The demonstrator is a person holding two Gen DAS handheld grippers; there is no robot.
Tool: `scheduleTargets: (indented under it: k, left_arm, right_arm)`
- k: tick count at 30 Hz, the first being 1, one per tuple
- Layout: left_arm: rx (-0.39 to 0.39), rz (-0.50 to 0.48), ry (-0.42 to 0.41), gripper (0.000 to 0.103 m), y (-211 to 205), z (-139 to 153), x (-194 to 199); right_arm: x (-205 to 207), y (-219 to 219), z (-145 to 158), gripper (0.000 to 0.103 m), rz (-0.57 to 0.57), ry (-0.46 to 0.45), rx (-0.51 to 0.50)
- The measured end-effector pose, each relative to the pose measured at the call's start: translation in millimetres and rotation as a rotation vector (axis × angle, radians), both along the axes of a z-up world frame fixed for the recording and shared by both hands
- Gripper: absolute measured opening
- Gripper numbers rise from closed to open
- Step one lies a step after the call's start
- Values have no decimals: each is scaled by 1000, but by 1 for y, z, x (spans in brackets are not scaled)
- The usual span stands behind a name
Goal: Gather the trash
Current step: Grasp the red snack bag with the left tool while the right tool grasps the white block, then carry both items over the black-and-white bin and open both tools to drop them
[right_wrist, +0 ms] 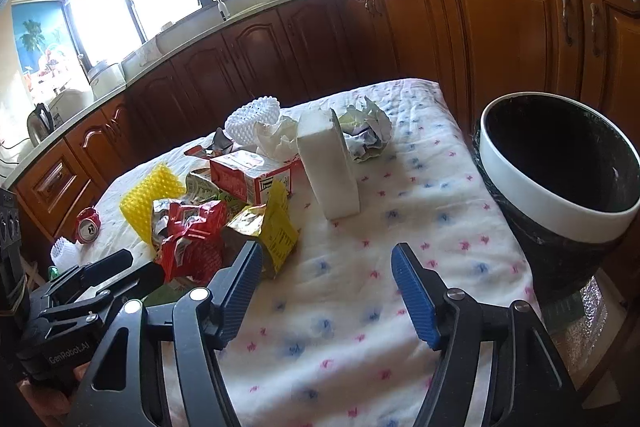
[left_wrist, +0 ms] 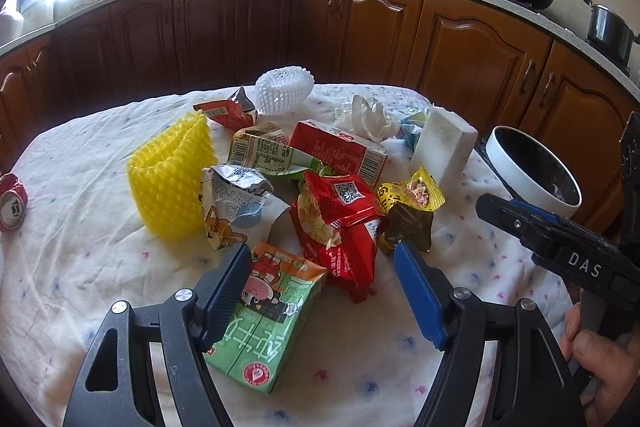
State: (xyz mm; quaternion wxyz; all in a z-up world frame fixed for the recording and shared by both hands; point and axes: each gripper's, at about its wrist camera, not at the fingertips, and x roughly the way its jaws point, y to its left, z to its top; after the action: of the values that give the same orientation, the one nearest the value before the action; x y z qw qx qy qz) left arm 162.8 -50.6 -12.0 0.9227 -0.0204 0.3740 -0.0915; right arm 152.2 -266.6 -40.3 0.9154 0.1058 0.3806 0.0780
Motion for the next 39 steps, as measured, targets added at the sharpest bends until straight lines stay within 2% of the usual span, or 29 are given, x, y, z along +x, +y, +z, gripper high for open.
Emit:
scheduleTargets:
  k: [9,13,15,16,17,18,28,34,39]
  left_arm:
    - [-25,-11,49,59,-2,-12,32]
    - [-34,-27,65,39,-3,-17,39]
    - [-33,-32,70,31,-4,-19,40]
    - [-30,-33,71,25,-4,-19,40]
    - [-30,-35,71,17,-4,-19,40]
    - [-32,-38,70,17,-4,-18,39]
    - [-50,-65,-17,16,-10,13,12]
    - [-63,-128,-69,16,-30,34,-1]
    - [-72,-193,-76,16,-53,38,-4]
  right_arm:
    - [51,2,-12,64,26,44,10]
    - [63,3,-15,60,37,47,6]
    - [67,2,-17,55,39,48,13]
    - [69,1,-17,47,43,47,16]
    - [70,2,-17,35,45,45,14]
    - [70,1,-17,32,45,43,10]
    - [40,-12,10,31,22,-35,35]
    - [15,-33,22,31,-12,-57,47]
    - [-1,-55,31,31,-59,-70,47]
